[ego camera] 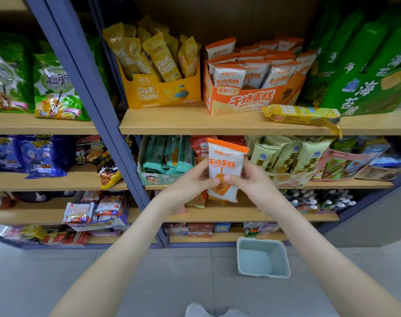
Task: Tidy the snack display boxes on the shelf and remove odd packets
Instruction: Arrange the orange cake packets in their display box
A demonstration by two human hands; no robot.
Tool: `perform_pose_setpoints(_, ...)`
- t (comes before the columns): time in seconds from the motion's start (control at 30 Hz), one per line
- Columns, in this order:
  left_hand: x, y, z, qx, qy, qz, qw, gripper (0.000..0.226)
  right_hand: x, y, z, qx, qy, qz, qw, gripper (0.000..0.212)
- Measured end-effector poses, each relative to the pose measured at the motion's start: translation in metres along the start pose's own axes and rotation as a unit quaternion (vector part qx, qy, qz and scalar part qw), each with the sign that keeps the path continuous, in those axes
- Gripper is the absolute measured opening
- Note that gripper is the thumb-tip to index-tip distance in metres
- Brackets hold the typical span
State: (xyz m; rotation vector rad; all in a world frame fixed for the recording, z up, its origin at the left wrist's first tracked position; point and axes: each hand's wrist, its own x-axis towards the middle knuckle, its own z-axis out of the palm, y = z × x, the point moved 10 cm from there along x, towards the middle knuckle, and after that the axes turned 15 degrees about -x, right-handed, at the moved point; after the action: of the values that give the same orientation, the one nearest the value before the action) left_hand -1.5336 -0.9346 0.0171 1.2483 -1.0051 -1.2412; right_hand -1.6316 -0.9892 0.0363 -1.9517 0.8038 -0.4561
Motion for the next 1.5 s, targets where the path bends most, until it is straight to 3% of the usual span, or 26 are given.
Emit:
perform_pose_setpoints(0.1,0.007,0.027,-0.004,0.083,0.016,0.067,0.994,0.043,0.005,-0.007,-0.017,-0.030,0.045,-0.001,0.999,0.037)
perform_pose_setpoints(0.17,0.011,0.054,-0.006,0.163,0.058,0.133,0.976,0.045,0.006,-0.023,-0.041,-0.085,0.124,-0.042,0.988,0.055)
perform_pose_setpoints(0.23,0.013,0.084,-0.005,0.259,0.090,0.211,0.938,0.043,0.001,-0.056,-0.069,-0.169,0.216,-0.133,0.952,0.087)
perform_pose_setpoints(0.3,0.017,0.109,0.002,0.333,0.089,0.284,0.895,0.042,-0.005,-0.088,-0.085,-0.271,0.268,-0.230,0.896,0.095)
perform_pose_setpoints(0.37,0.025,0.128,0.012,0.363,0.070,0.331,0.868,0.039,0.004,-0.103,-0.092,-0.345,0.254,-0.269,0.863,0.073)
perform_pose_setpoints(0.43,0.035,0.145,0.018,0.383,0.061,0.375,0.842,0.040,0.016,-0.107,-0.106,-0.367,0.249,-0.266,0.856,0.043)
perform_pose_setpoints(0.5,0.045,0.163,0.017,0.392,0.088,0.404,0.822,0.042,0.018,-0.112,-0.132,-0.358,0.292,-0.285,0.840,0.028)
perform_pose_setpoints(0.6,0.056,0.195,0.011,0.405,0.158,0.459,0.775,0.040,0.014,-0.118,-0.175,-0.377,0.392,-0.309,0.780,0.023)
perform_pose_setpoints(0.67,0.065,0.211,0.012,0.436,0.197,0.492,0.727,0.034,0.024,-0.115,-0.191,-0.402,0.415,-0.306,0.757,0.023)
perform_pose_setpoints(0.8,0.108,0.214,0.017,0.548,0.232,0.467,0.654,0.032,0.051,-0.109,-0.197,-0.418,0.397,-0.314,0.754,0.025)
perform_pose_setpoints(0.9,0.132,0.200,0.010,0.615,0.238,0.425,0.620,0.029,0.068,-0.103,-0.204,-0.427,0.386,-0.306,0.758,0.027)
perform_pose_setpoints(1.0,0.141,0.192,-0.005,0.632,0.234,0.403,0.620,0.027,0.082,-0.102,-0.204,-0.452,0.359,-0.299,0.760,0.036)
perform_pose_setpoints(1.13,0.142,0.196,-0.009,0.620,0.217,0.404,0.637,0.029,0.110,-0.109,-0.180,-0.566,0.326,-0.288,0.700,0.045)
perform_pose_setpoints(1.3,0.134,0.205,-0.007,0.577,0.214,0.422,0.666,0.029,0.130,-0.096,-0.154,-0.626,0.354,-0.259,0.645,0.064)
perform_pose_setpoints(1.43,0.126,0.228,-0.007,0.497,0.266,0.439,0.700,0.036,0.134,-0.075,-0.140,-0.584,0.332,-0.270,0.690,0.054)
perform_pose_setpoints(1.5,0.136,0.232,-0.006,0.504,0.279,0.404,0.711,0.039,0.133,-0.072,-0.140,-0.568,0.342,-0.277,0.695,0.052)
